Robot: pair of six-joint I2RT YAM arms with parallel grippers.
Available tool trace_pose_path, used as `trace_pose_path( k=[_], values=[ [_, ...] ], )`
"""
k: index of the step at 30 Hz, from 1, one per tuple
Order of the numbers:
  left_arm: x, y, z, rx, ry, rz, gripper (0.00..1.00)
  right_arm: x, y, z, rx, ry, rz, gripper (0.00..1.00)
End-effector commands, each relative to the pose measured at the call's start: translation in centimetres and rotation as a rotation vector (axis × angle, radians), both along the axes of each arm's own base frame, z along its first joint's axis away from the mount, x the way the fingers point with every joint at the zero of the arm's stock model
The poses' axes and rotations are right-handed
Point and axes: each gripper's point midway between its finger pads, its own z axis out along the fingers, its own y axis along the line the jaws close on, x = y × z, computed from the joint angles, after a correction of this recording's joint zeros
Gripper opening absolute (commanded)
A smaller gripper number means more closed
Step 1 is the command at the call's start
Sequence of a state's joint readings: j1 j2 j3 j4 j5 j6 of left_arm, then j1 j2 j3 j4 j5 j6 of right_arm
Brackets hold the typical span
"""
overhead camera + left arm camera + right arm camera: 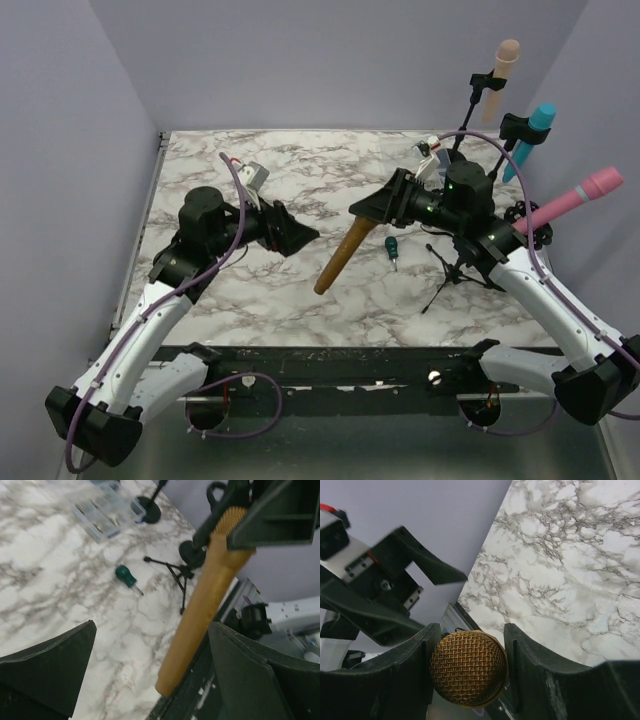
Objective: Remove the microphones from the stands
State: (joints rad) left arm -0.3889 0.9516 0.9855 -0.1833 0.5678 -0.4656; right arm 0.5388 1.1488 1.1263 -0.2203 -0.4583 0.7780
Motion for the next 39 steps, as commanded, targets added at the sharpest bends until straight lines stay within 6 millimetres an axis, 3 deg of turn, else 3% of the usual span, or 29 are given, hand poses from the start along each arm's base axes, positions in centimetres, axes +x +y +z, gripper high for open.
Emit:
trace_pose_path(
  k=[1, 3, 7, 13, 20, 23, 30, 35, 37, 39],
  values=[
    [-5.7, -1.9, -1.8, 0.025, 0.056, -0.123, 0.98, -1.3, 0.2, 3.4, 0.100, -0.100, 0.037, 0.01],
    [-6.8, -2.3, -2.4, 0.089, 0.026, -0.115, 0.99, -1.2, 0.2, 3.4, 0.087, -0.107, 0.037, 0.01],
    [-7.2, -2.8, -2.7, 0.192, -0.061, -0.057, 0.98, -1.1, 0.2, 3.6, 0.087, -0.121, 0.038, 0.01],
    [-4.4, -2.4, -2.9, 0.401, -0.149, 0.194, 0.94, -1.2, 0.1, 3.6, 0.095, -0.115, 0.032, 0.01],
    [-3.6, -5.3, -2.7, 0.475, -0.216, 0.220, 0.88, -1.3, -0.2, 3.9, 0.103, -0.118, 0.019, 0.01],
    [-2.9, -6.1, -2.8, 0.514, -0.225, 0.251, 0.76, -1.3, -0.3, 3.9, 0.102, -0.114, 0.011, 0.01],
    [-2.7, -7.7, -3.8, 0.581, -0.247, 0.251, 0.58, -1.4, -0.4, 4.0, 0.103, -0.111, 0.002, 0.01],
    [-2.6, -7.5, -4.1, 0.599, -0.244, 0.266, 0.22, -1.4, -0.5, 3.8, 0.101, -0.107, 0.000, 0.01],
    [-2.6, -7.4, -4.1, 0.596, -0.243, 0.268, 0.08, -1.4, -0.5, 3.6, 0.099, -0.100, -0.004, 0.08],
    [-2.8, -7.2, -4.1, 0.591, -0.242, 0.267, 0.00, -1.3, -0.5, 3.4, 0.096, -0.100, -0.005, 0.21]
  ],
)
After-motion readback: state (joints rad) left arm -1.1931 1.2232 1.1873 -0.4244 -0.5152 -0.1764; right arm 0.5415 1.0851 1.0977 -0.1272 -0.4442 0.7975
